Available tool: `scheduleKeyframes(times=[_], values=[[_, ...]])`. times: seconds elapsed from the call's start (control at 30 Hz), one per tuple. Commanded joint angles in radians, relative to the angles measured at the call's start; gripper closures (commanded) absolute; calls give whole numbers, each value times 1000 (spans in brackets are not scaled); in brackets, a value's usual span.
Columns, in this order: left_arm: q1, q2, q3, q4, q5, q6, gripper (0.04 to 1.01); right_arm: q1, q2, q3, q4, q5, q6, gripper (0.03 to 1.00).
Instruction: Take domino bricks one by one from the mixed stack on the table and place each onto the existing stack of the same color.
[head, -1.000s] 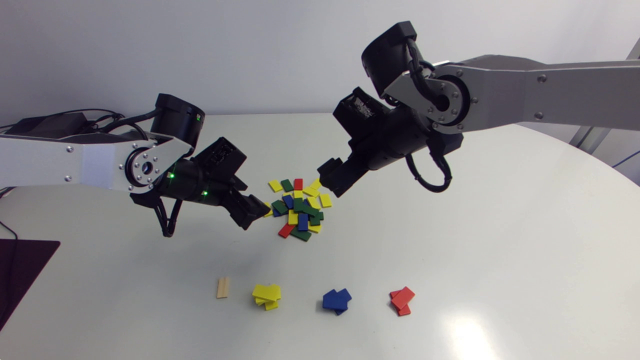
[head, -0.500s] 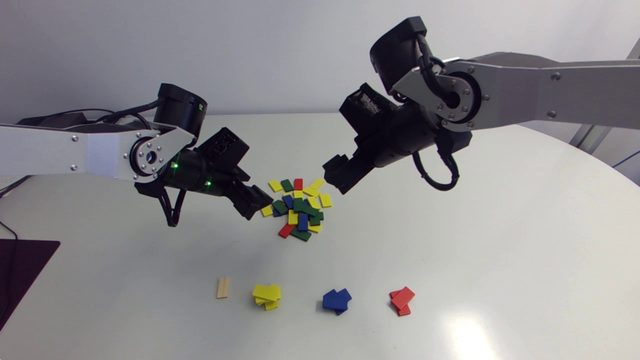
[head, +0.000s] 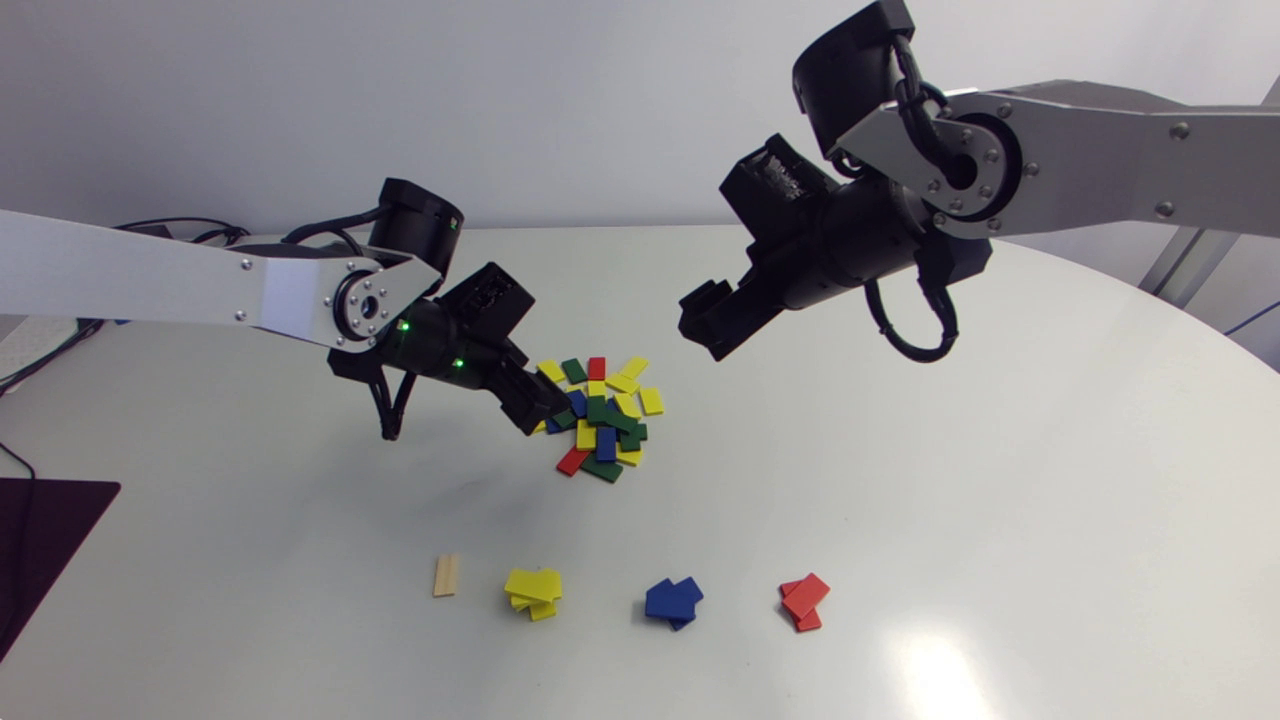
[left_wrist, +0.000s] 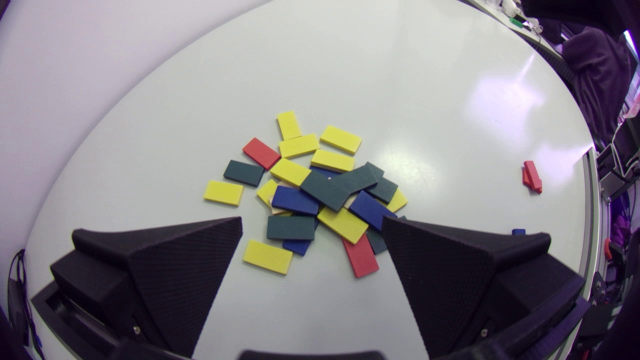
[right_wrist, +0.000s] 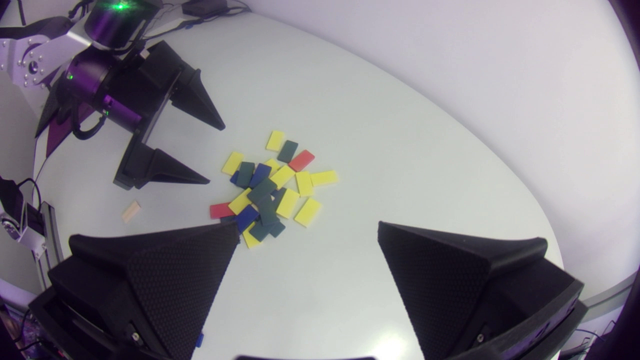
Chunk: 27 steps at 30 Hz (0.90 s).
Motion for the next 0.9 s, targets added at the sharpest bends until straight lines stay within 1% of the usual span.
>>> scheduleKeyframes(times=[0.0, 0.2, 0.37, 0.6, 0.63, 0.7, 0.87], values=[[-18, 50, 62, -13, 7, -8, 54, -13, -13, -46, 9, -5, -17, 62], [-51, 105, 100, -19, -13, -39, 54, -16, -15, -61, 18, -10, -16, 62], [-62, 139, 128, -21, -55, -84, 54, -16, -21, -67, 21, -10, -11, 62], [-82, 203, 193, -65, -92, -157, 54, -16, -25, -75, 26, -10, -10, 62], [-87, 211, 203, -70, -104, -171, 54, -16, -27, -76, 26, -10, -10, 62], [-97, 220, 223, -87, -110, -185, 54, -17, -30, -78, 26, -10, -8, 62], [-124, 245, 252, -102, -134, -211, 54, -23, -30, -87, 30, -10, -8, 62]])
